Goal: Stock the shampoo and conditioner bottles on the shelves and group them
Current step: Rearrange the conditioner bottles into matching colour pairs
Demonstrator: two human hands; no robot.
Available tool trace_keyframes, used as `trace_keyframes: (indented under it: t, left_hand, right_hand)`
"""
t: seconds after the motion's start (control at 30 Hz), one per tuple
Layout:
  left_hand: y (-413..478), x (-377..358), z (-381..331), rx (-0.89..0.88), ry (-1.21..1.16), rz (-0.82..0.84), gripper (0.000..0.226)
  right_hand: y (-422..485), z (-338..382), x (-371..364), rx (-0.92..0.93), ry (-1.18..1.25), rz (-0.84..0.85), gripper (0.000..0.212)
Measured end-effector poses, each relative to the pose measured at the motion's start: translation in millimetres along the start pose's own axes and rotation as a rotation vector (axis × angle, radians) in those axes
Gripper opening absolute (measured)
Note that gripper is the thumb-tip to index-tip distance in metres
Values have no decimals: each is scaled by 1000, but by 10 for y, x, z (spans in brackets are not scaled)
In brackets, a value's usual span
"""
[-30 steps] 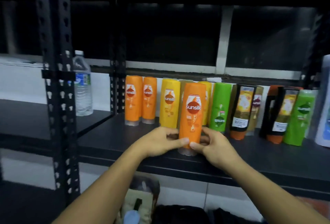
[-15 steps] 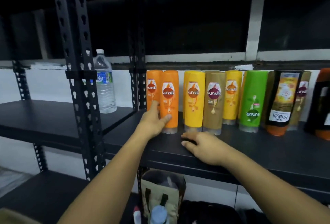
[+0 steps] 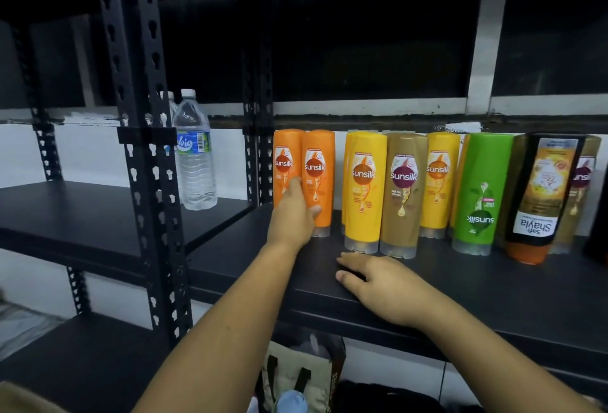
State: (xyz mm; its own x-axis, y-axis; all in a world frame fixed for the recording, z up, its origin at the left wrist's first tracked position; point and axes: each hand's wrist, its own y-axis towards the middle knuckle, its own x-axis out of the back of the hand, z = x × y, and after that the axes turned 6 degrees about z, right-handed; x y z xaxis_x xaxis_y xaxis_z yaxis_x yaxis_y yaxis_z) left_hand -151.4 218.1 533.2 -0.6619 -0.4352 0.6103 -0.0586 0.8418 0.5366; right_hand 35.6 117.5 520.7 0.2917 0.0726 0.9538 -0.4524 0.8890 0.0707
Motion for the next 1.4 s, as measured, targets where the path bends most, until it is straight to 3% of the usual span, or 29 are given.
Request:
trace_keyframes:
  t: [0.2, 0.6, 0.87, 1.03, 1.23, 1.4]
  left_hand:
    - [14, -42, 16, 7, 40, 9, 77]
    - [-5, -21, 58, 22, 79, -26, 66]
    - [-103, -13, -92, -118, 16, -100, 44]
    - [-86, -52, -402, -86, -293, -27, 59]
    - [-135, -248, -609, -105, -427, 20, 72]
    - [-236, -381, -558, -148, -370, 92, 74]
  right_hand:
    - [1, 10, -8, 3, -5, -10, 52]
    - [-7, -19, -50, -30, 41, -91, 50]
    - [-127, -64, -80, -185, 236, -456, 19]
    - [-108, -128, -62, -211, 431, -592, 9]
    - [-35, -256, 14, -246, 755, -804, 41]
    - [109, -446, 357, -279, 672, -806, 77]
